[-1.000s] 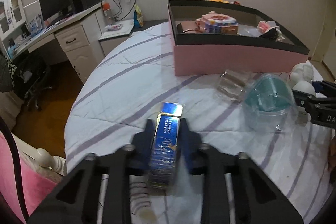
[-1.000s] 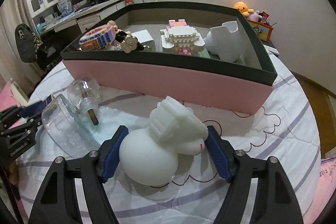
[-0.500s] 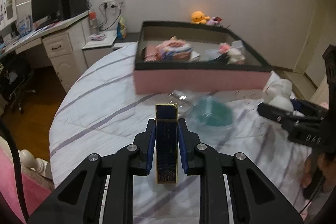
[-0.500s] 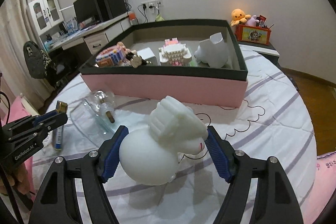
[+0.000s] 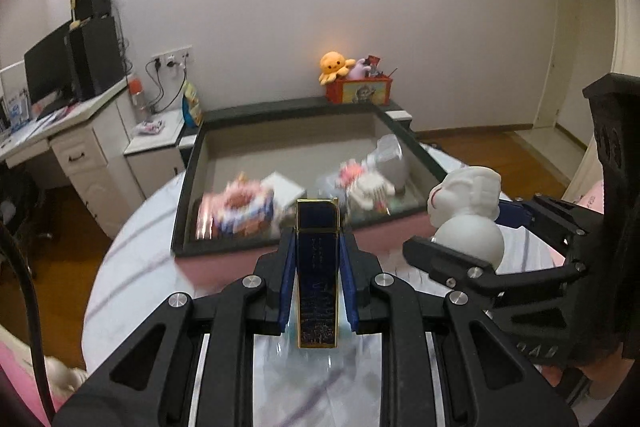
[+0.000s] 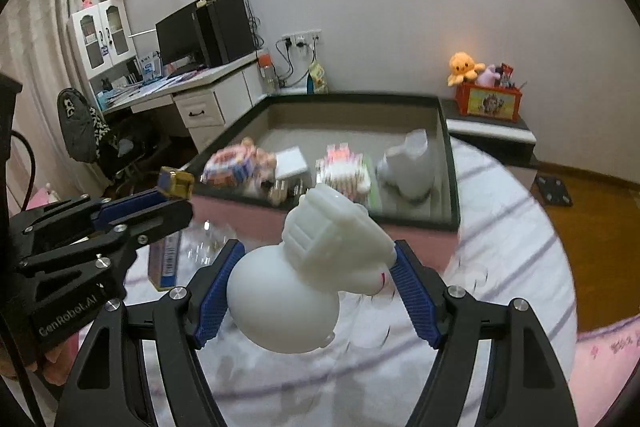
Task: Organize rigid objects
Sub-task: 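Lower the blue box and bunny lamp into the pink box and open both tools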
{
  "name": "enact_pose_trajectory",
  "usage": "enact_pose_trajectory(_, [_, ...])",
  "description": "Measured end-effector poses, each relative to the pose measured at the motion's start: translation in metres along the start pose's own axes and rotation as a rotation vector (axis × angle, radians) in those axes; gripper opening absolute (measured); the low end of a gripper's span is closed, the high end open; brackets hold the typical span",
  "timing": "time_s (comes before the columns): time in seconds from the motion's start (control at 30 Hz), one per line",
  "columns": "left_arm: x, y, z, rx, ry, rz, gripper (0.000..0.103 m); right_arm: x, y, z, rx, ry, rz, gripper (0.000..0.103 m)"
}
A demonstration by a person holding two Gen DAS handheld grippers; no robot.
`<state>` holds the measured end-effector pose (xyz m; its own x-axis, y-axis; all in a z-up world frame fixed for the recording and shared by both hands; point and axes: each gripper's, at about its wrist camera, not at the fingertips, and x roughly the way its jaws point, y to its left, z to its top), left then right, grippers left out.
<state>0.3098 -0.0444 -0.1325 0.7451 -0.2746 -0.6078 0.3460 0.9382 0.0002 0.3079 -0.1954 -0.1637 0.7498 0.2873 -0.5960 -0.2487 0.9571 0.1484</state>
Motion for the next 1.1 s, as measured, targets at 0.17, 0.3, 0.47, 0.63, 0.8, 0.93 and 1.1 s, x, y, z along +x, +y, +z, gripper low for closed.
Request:
enact_pose_trajectory(0.17, [0.035,0.009,0.026,0.011,0.032,0.01,0.02,0.023,-0.009,0.028,-0.018,-0.001,-0.022,0.075])
enact_pose_trajectory(0.3, [0.068,0.013,0.033,0.026,0.081,0.019,0.021,0.047,-0.017,0.042,-0.03,0.018,-0.051,0.075])
enact_pose_trajectory(0.47, [0.099,0.014,0.032,0.048,0.126,0.04,0.02,0.076,-0.028,0.045,-0.044,0.074,-0.086,0.075])
enact_pose_trajectory(0.63, [0.12,0.025,0.04,0.029,0.15,0.051,0.021,0.09,-0.034,0.053,-0.059,0.082,-0.105,0.076])
enact_pose_trajectory(0.8, [0.138,0.027,0.045,0.05,0.158,0.088,0.021,0.103,-0.038,0.064,-0.07,0.072,-0.115,0.076])
enact_pose_trajectory(0.93, [0.152,0.03,0.046,0.054,0.17,0.148,0.026,0.111,-0.044,0.072,-0.055,0.066,-0.12,0.076])
enact_pose_trajectory(1.1, [0.142,0.034,0.047,0.038,0.154,0.144,0.036,0.119,-0.045,0.077,-0.057,0.059,-0.113,0.077])
